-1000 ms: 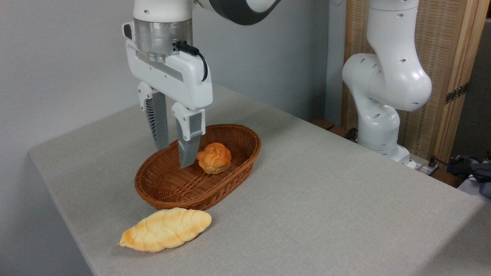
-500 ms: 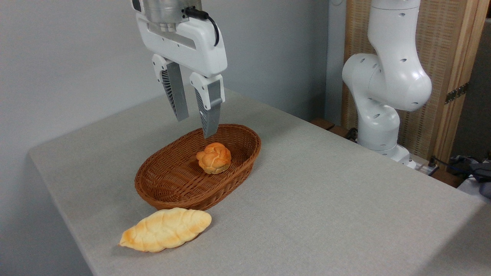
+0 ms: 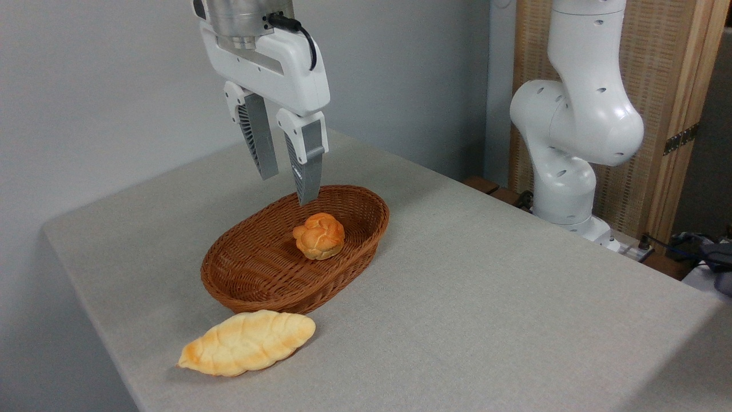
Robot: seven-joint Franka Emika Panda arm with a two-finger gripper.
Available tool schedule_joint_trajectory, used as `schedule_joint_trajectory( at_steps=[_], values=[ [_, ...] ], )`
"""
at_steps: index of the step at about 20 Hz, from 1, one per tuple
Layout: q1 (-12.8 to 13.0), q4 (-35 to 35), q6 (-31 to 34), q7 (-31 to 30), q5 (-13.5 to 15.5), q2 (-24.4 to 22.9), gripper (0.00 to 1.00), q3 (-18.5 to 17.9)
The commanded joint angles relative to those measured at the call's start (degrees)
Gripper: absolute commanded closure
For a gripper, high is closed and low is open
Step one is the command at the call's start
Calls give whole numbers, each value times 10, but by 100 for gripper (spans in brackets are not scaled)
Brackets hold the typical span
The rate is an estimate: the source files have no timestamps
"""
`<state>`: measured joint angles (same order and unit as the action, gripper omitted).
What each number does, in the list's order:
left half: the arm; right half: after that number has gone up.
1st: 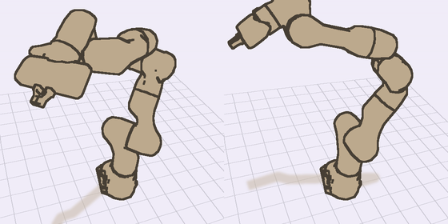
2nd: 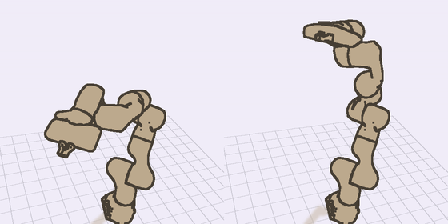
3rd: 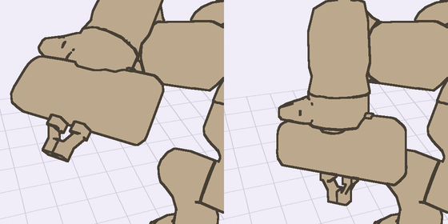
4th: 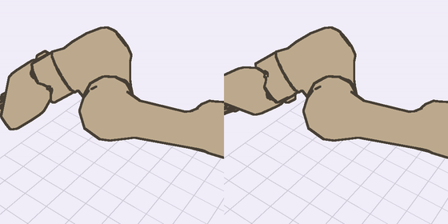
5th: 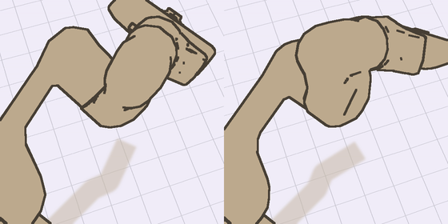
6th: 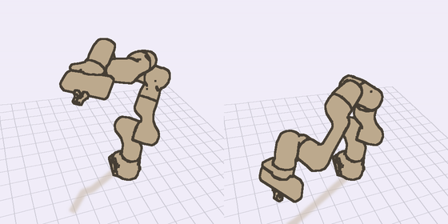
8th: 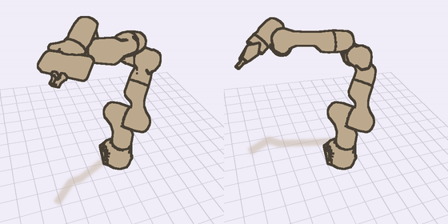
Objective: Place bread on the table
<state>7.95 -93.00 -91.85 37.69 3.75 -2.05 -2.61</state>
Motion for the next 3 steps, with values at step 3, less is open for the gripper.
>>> schedule_joint_trajectory(
  at_steps=[3],
  values=[
    [-4, 9, 9, -6, 4, 3, 0, 1]
  ],
)
